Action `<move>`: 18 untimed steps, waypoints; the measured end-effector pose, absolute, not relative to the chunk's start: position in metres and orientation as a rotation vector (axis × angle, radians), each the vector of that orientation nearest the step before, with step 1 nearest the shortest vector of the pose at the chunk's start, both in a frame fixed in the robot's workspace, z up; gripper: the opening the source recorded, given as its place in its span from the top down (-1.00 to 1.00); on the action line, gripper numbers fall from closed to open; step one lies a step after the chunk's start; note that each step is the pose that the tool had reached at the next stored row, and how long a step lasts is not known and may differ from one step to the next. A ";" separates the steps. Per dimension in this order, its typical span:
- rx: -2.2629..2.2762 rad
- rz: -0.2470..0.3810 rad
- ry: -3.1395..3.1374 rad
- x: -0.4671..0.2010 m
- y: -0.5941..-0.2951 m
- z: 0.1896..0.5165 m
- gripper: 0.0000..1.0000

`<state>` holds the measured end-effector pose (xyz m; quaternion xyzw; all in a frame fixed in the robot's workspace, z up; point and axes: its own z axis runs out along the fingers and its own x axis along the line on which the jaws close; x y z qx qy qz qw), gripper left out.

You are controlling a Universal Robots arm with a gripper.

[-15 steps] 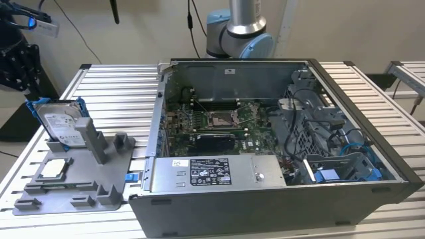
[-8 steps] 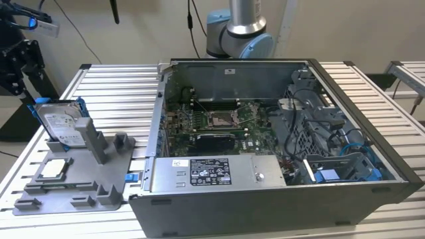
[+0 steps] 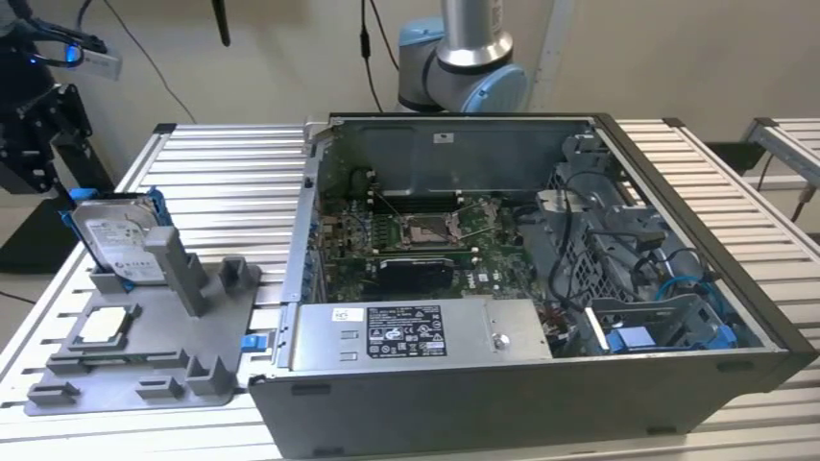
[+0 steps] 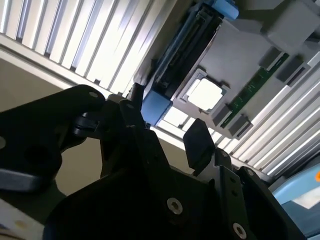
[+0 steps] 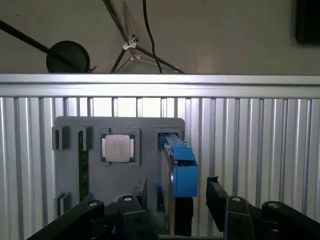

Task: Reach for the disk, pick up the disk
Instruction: 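Pick up the disk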

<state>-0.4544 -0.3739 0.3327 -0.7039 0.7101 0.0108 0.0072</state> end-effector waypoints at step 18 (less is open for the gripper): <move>-2.208 0.031 2.212 -0.454 -0.369 0.298 -1.00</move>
